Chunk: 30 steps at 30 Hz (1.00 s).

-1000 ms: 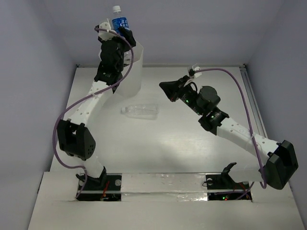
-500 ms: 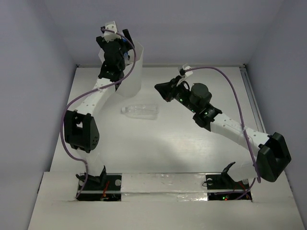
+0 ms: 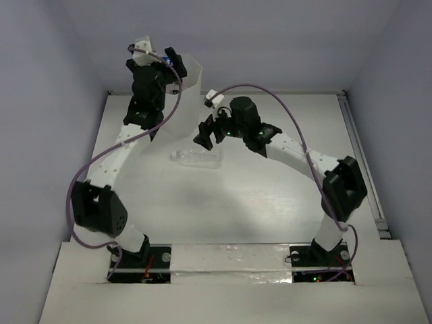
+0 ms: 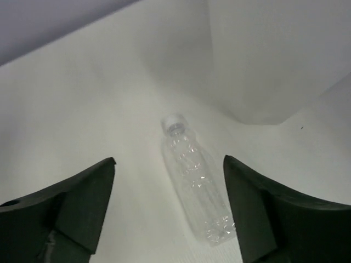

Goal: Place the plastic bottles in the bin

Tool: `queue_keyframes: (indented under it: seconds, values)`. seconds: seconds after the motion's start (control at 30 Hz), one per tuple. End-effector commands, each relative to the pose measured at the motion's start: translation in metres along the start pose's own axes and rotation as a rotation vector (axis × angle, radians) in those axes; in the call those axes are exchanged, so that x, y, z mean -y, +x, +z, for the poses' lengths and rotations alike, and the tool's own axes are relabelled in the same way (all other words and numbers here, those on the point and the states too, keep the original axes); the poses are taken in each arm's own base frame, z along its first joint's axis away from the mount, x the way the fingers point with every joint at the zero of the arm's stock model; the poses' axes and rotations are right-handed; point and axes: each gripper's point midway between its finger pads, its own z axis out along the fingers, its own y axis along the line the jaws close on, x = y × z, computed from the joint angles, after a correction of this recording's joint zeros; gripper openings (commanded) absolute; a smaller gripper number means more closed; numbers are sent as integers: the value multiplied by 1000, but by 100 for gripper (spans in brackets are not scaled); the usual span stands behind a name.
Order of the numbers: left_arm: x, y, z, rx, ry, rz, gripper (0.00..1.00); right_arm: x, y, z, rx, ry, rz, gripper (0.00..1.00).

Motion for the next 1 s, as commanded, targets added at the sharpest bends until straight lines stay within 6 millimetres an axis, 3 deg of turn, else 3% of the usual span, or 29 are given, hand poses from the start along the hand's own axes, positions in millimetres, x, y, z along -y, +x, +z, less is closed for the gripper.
queue_keyframes:
  seconds: [0.0, 0.03, 0.07, 0.1, 0.17, 0.23, 0.27, 0.33, 0.43, 0.47, 0.5, 0.67, 0.77, 0.8, 0.87, 0.9, 0.97]
  values:
    - [19, -66, -51, 102, 116, -188, 92, 12, 37, 9, -177, -21, -60, 91]
    - [19, -64, -59, 93, 127, -213, 91, 18, 35, 14, -182, -1, -67, 93]
    - [14, -45, -67, 58, 128, -225, 90, 23, 51, 20, -222, 10, -62, 96]
    - [15, -59, -85, 85, 147, -279, 90, 27, 54, 23, -234, 21, -75, 99]
    - [9, -45, -109, 65, 164, -337, 90, 37, 68, 31, -282, 42, -83, 100]
    - [5, -37, -123, 54, 173, -364, 89, 38, 85, 33, -351, 35, -70, 100]
    - [2, -33, -130, 51, 171, -371, 88, 39, 82, 36, -353, 28, -74, 100]
    - [-6, -18, -146, 27, 161, -395, 88, 38, 105, 41, -417, 4, -53, 100]
    - [-13, -7, -168, 11, 174, -414, 88, 38, 124, 48, -466, -12, -20, 100]
    - [-16, 6, -173, -12, 168, -423, 88, 38, 127, 50, -471, -14, -11, 100]
    - [-15, 1, -183, -1, 191, -436, 88, 38, 131, 56, -476, -23, 9, 100]
    - [-15, 14, -212, -45, 243, -455, 87, 27, 150, 77, -529, -32, 50, 100]
    - [-17, 14, -228, -56, 254, -438, 87, 19, 156, 89, -543, -24, 45, 100]
    - [-18, 5, -236, -37, 265, -435, 87, 13, 158, 92, -546, -26, 48, 99]
    - [-23, 6, -244, -47, 250, -410, 88, 7, 166, 95, -559, -31, 58, 94]
    - [-23, -6, -252, -18, 261, -409, 88, 7, 167, 95, -561, -25, 73, 90]
    - [-24, -12, -262, -17, 272, -391, 88, 6, 171, 94, -562, -20, 81, 75]
